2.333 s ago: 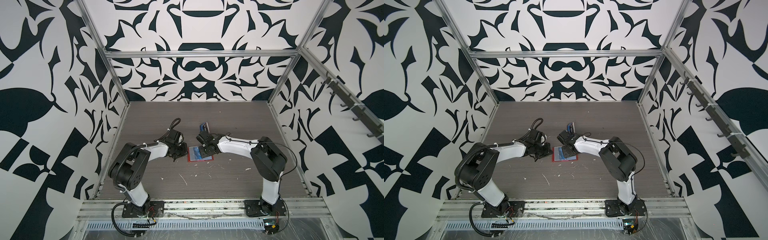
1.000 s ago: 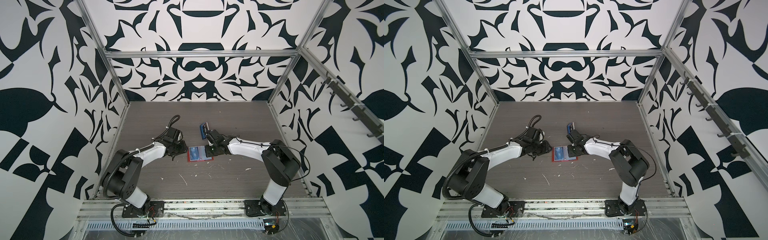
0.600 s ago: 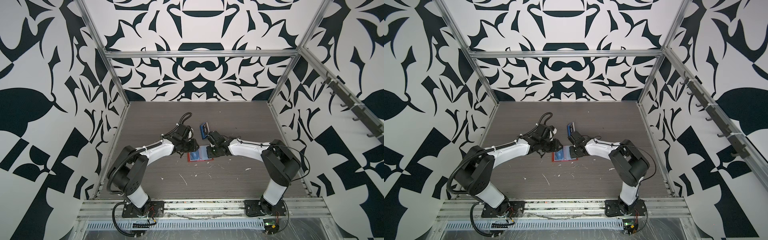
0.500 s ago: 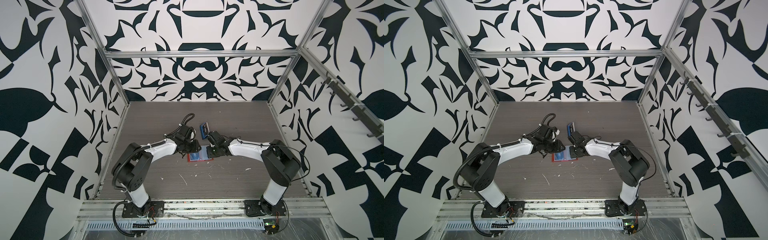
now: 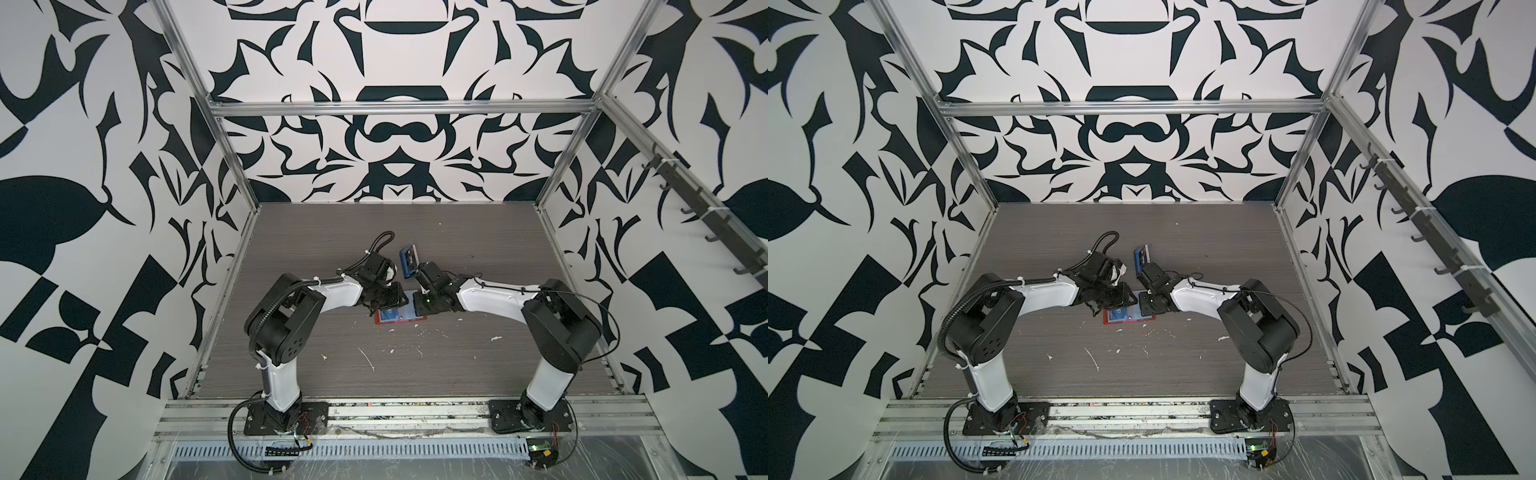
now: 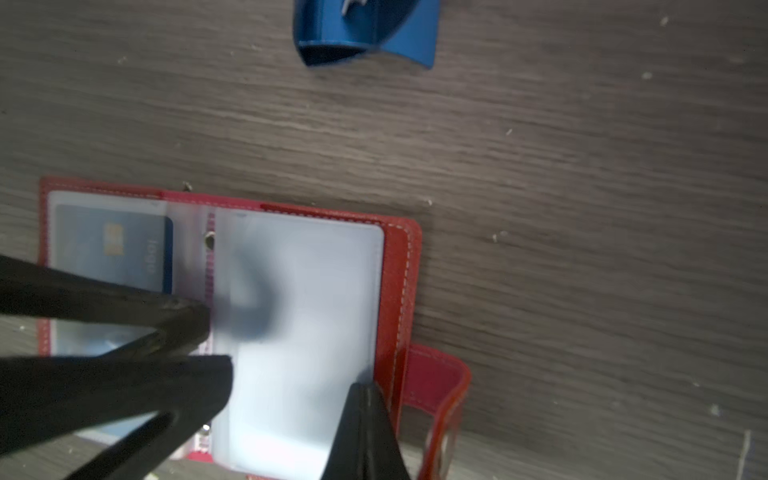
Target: Put the credit cards into the card holder
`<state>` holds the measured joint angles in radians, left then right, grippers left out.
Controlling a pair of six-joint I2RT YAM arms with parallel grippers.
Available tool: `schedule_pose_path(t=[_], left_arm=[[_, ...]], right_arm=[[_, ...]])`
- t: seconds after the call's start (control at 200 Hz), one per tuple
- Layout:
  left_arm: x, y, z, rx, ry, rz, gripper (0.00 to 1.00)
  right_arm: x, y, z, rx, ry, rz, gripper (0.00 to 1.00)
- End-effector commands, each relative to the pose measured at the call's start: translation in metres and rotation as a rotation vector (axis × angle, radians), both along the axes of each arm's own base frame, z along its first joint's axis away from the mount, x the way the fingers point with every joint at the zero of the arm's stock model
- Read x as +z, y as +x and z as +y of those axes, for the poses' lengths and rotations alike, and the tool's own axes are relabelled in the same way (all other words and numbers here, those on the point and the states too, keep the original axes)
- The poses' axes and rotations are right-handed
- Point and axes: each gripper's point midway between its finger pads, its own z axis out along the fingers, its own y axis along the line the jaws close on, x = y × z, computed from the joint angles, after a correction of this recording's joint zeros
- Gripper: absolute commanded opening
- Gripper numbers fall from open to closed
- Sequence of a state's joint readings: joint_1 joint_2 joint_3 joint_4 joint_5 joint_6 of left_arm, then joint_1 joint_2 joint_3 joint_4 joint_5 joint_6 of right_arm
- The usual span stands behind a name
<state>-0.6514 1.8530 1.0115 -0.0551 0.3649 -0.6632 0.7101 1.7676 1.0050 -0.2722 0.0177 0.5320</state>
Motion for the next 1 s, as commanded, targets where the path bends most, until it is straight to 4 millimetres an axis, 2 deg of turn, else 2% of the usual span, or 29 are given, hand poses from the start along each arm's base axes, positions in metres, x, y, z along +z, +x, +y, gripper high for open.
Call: schedule_pose_path(t=[0.0,0.375,0.515,0.64,0.825,0.995], left_arm=[[0.003,0.005,-0.010,-0.004,-0.028,0.002,0.32],[-0.002,0.006,-0.015,-0.005,-0.048,0.024,0.28],[-0.001,0.005,-0.016,-0.004,-0.056,0.029,0.18],[0.004,0.005,-0.014,0.001,-0.057,0.015,0.00],[0.013,0.005,-0.008,0.008,-0.038,-0.013,0.00],[0.019,0.006,-0.004,0.017,-0.028,-0.043,0.00]], right_arm=[[-0.009,-0.008,-0.004,-0.007,-0.009,0.032,0.00],[-0.011,-0.009,-0.002,-0.002,-0.004,0.039,0.00],[-0.007,-0.009,-0.001,-0.004,0.008,0.031,0.00],[0.005,-0.006,-0.002,-0.017,0.026,-0.004,0.00],[0.023,0.000,-0.010,-0.060,0.028,-0.075,0.00],[0.026,0.001,-0.012,-0.066,0.028,-0.084,0.00]])
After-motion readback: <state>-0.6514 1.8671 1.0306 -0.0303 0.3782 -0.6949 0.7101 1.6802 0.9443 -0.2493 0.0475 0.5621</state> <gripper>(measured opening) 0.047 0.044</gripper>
